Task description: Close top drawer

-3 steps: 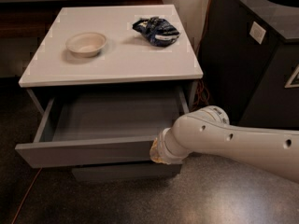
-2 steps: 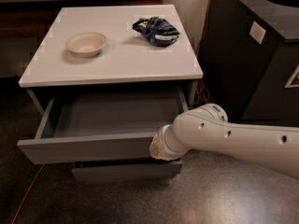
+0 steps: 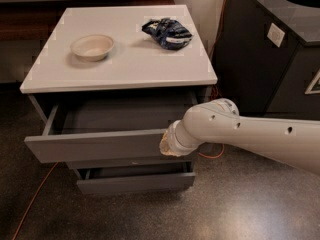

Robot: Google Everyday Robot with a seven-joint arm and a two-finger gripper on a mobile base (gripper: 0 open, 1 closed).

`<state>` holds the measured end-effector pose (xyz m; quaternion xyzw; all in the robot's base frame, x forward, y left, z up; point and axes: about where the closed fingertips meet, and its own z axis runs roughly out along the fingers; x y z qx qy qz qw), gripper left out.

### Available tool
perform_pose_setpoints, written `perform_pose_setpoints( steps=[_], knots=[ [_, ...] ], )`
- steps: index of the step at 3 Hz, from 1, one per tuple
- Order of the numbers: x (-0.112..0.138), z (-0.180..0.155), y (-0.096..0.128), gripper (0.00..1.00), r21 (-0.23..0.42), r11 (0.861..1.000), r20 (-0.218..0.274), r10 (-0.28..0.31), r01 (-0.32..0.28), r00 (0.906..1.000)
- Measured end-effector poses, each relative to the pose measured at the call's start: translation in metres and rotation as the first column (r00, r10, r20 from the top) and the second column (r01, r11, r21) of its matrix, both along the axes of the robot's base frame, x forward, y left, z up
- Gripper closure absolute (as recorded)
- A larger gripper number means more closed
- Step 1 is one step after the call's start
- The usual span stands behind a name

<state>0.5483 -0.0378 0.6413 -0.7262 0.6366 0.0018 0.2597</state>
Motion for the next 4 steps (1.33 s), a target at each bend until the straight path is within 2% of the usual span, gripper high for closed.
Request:
perform_pose_setpoints(
  steps=[3,4],
  knots=[
    [0.072,0.006,-0.005,1.00,0.073,0.997,0.049,-0.035,0.031,0.9982],
    [0.112,0.000,-0.005,1.00,0.087,0.995,0.056,-0.061,0.056,0.9966]
  ],
)
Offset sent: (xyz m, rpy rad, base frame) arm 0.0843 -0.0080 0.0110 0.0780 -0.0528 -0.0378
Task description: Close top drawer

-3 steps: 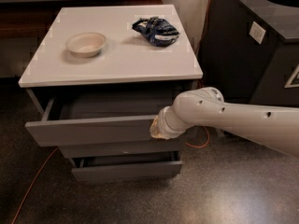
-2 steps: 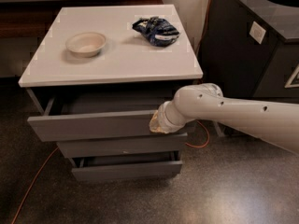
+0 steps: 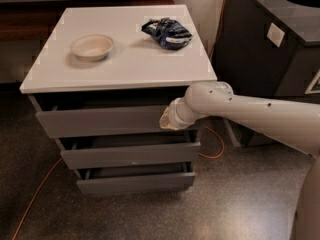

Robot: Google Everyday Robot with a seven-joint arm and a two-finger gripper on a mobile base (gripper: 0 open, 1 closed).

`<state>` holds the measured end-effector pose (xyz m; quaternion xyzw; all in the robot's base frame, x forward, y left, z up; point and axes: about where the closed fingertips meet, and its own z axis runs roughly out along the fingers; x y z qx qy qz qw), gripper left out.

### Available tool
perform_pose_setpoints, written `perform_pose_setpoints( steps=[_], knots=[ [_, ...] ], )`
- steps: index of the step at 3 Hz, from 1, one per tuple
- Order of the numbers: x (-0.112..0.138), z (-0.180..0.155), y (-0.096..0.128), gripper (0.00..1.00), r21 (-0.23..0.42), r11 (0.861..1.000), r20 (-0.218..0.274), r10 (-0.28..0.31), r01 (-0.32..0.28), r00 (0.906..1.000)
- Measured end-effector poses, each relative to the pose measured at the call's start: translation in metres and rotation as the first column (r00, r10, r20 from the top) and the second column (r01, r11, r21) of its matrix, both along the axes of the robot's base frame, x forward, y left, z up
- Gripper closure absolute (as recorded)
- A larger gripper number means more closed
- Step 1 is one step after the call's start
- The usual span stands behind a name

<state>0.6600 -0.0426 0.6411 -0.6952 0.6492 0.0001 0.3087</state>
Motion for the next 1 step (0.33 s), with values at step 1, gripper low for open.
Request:
perform_pose_setpoints(
  steps=[1],
  knots=[
    [0.0000,0.0000,0.0000,1.00,0.000,1.000,0.000,0.000,0.000,1.0000]
  ],
)
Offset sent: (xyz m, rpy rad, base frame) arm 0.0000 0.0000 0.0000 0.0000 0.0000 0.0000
